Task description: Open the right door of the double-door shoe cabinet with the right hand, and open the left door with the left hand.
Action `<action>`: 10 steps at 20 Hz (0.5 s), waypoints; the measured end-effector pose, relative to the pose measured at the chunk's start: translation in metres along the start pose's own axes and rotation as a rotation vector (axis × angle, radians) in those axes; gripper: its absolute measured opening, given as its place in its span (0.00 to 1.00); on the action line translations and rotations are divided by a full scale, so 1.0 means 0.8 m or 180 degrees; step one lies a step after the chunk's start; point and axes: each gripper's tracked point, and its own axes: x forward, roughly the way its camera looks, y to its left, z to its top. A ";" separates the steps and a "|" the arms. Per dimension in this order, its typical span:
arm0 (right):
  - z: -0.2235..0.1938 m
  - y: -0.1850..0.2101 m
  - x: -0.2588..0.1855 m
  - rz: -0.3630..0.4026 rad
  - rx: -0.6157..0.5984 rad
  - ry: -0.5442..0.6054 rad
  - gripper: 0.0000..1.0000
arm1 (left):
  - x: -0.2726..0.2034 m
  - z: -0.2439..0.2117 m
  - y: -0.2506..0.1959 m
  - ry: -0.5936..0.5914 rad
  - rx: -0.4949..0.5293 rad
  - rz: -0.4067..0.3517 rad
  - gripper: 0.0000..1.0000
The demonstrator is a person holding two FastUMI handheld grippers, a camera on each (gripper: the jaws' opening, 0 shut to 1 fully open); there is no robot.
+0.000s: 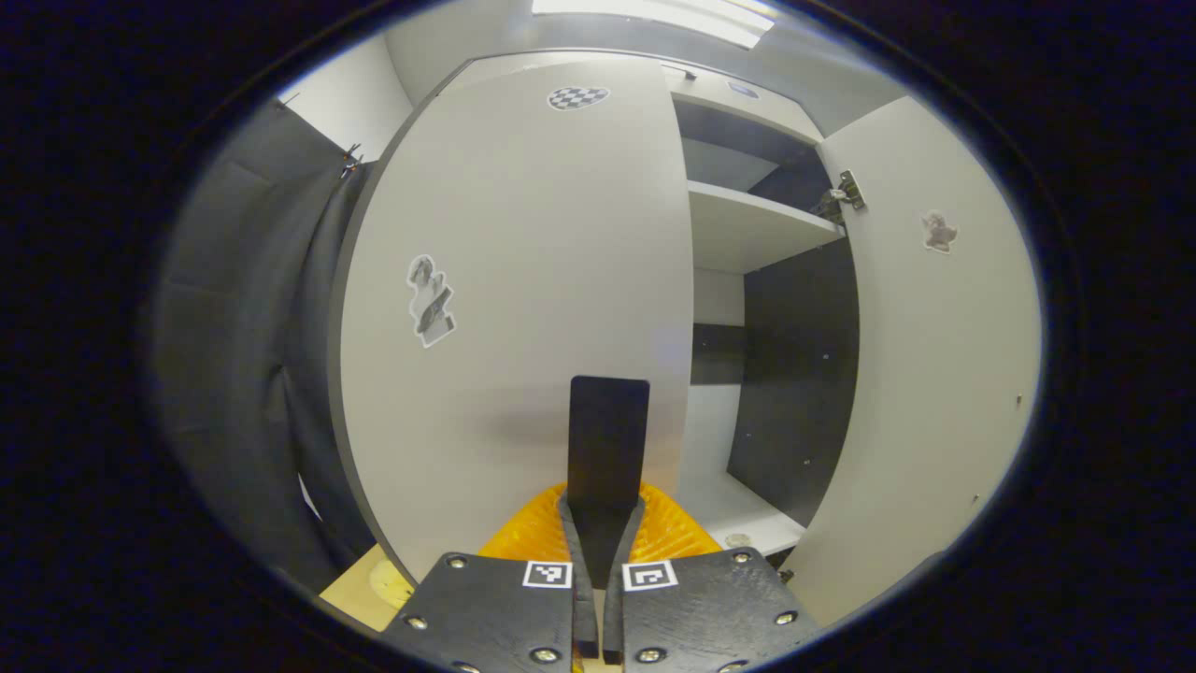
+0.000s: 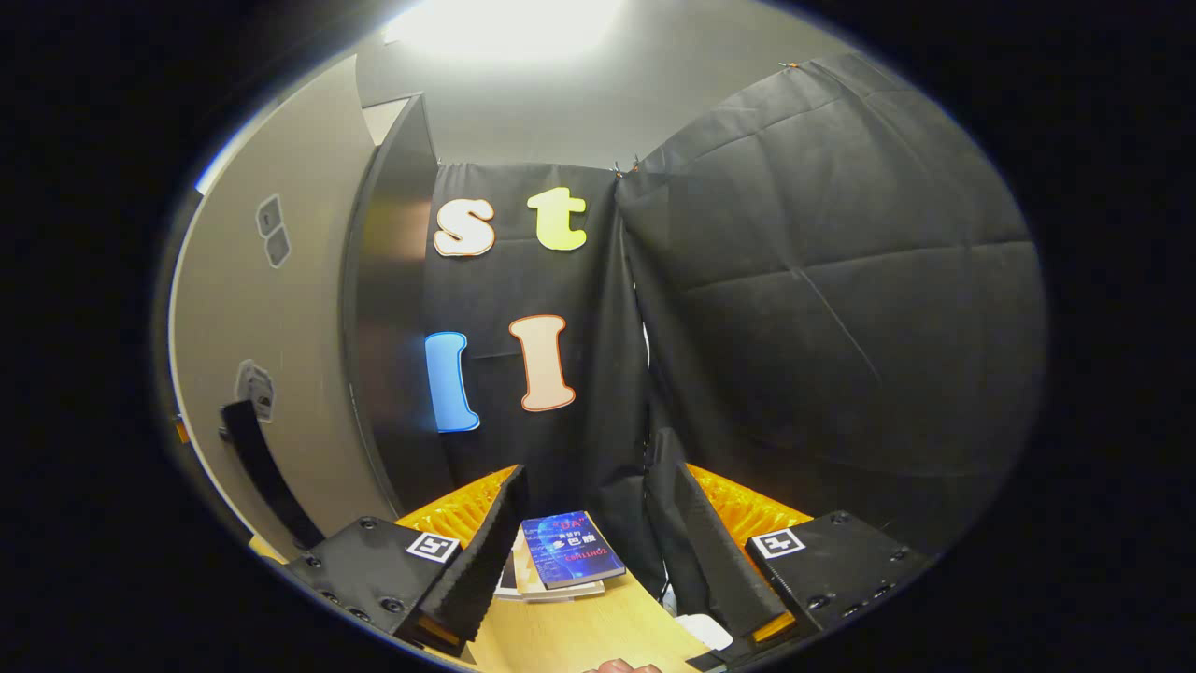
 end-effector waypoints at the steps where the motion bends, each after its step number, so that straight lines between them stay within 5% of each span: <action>1: -0.003 0.004 -0.012 -0.0014 -0.0008 0.0027 0.98 | 0.001 0.002 0.001 0.0003 0.0002 -0.0029 0.05; 10: -0.031 0.020 -0.120 -0.0225 -0.0241 0.0072 0.98 | -0.002 0.014 0.010 -0.0069 -0.0085 -0.0146 0.05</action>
